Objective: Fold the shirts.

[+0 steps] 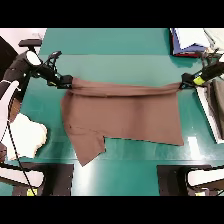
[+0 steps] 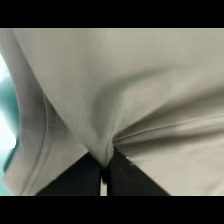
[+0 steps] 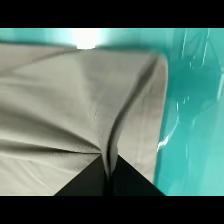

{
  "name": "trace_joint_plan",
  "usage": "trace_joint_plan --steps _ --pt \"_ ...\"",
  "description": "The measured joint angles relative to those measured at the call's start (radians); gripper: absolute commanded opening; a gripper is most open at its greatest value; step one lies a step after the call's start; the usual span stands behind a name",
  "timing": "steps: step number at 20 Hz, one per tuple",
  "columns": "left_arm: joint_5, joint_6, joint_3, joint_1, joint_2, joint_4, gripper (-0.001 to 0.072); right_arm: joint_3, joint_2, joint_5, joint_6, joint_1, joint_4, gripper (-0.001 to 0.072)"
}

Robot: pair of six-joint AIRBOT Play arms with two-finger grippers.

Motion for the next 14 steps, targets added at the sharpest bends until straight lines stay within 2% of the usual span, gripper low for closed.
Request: trace_joint_plan --steps 1,2,6,9,14 --pt "-0.001 0.0 -0.011 0.0 0.0 0.001 0.0459 -0.037 0.007 -0.014 0.0 0.005 0.002 0.035" --pt "-0.003 0.0 -0.02 0.001 0.0 0.001 0.0501 -0.063 0.012 -0.024 -0.001 0.006 0.008 0.0441" --pt "-0.048 -0.001 -0.036 0.0 0.03 0.007 0.0504 -0.109 0.04 -0.043 -0.002 -0.001 0.066 0.0441" --pt "-0.108 -0.004 -0.079 0.0 0.134 0.07 0.0504 -0.16 0.129 -0.032 -0.005 -0.029 0.087 0.0441" --pt "-0.138 -0.041 -0.406 0.0 0.435 0.119 0.0504 -0.334 0.362 -0.011 -0.018 -0.085 0.1 0.044"
